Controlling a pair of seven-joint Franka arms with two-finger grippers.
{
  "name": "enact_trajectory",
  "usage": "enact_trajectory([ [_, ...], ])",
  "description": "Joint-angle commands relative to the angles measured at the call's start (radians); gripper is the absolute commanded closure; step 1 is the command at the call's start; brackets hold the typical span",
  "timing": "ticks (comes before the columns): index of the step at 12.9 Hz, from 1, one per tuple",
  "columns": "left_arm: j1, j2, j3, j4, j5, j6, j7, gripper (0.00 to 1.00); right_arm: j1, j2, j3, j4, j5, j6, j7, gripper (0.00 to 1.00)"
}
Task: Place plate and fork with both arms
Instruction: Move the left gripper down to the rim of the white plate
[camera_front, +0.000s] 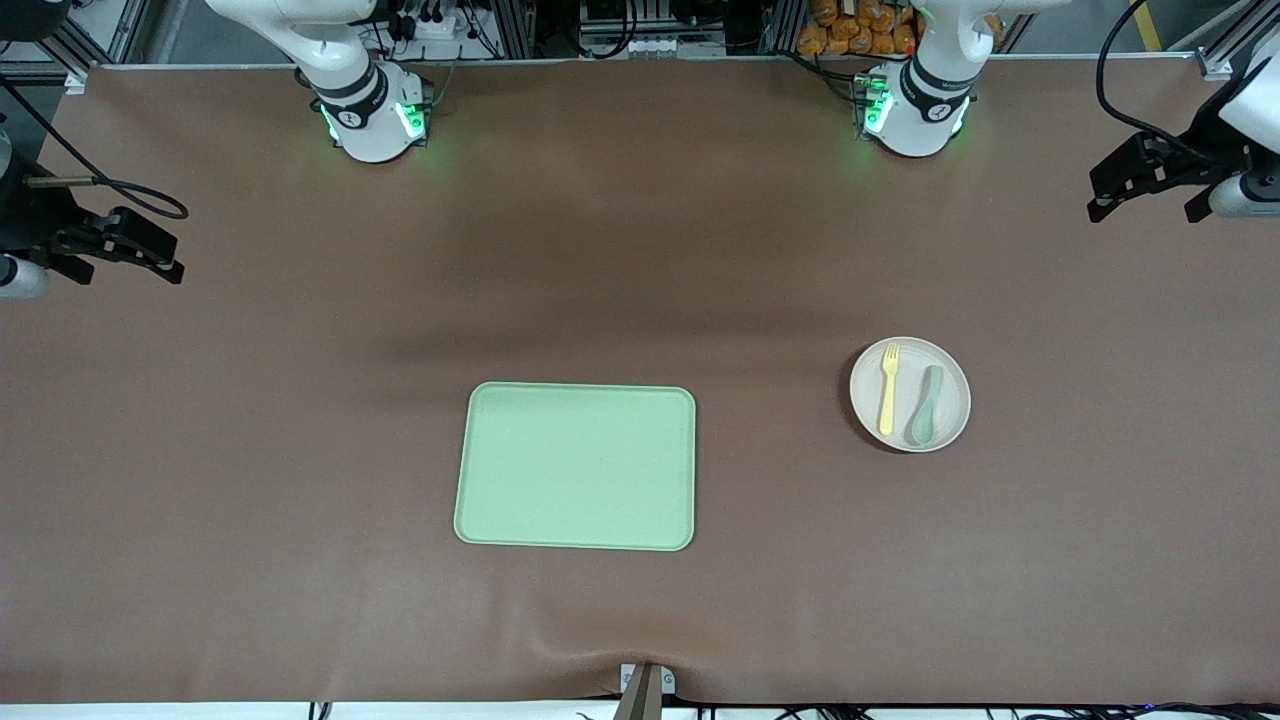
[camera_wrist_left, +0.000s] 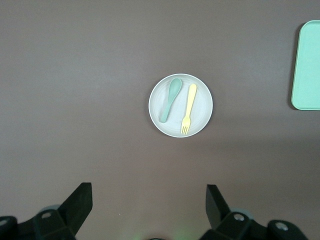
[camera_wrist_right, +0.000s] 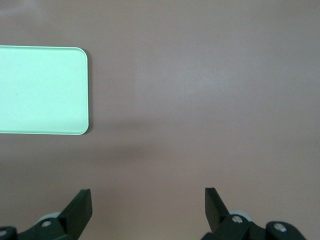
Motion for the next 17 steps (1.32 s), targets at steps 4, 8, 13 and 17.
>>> enact_trajectory([
  [4, 0.008, 0.069, -0.003, 0.057, -0.009, -0.003, -0.013, 0.00, 0.004, -0.019, -0.007, -0.016, 0.015, -0.001, -0.010, 0.00],
  [8, 0.025, 0.176, 0.000, 0.060, -0.013, 0.070, 0.002, 0.00, 0.004, -0.019, -0.007, -0.016, 0.015, 0.000, -0.010, 0.00],
  [13, 0.042, 0.238, -0.001, -0.156, -0.018, 0.412, 0.007, 0.00, 0.004, -0.019, -0.007, -0.016, 0.015, -0.001, -0.010, 0.00],
  [17, 0.042, 0.259, -0.003, -0.420, -0.029, 0.771, 0.044, 0.00, 0.004, -0.019, -0.007, -0.016, 0.015, -0.001, -0.010, 0.00],
])
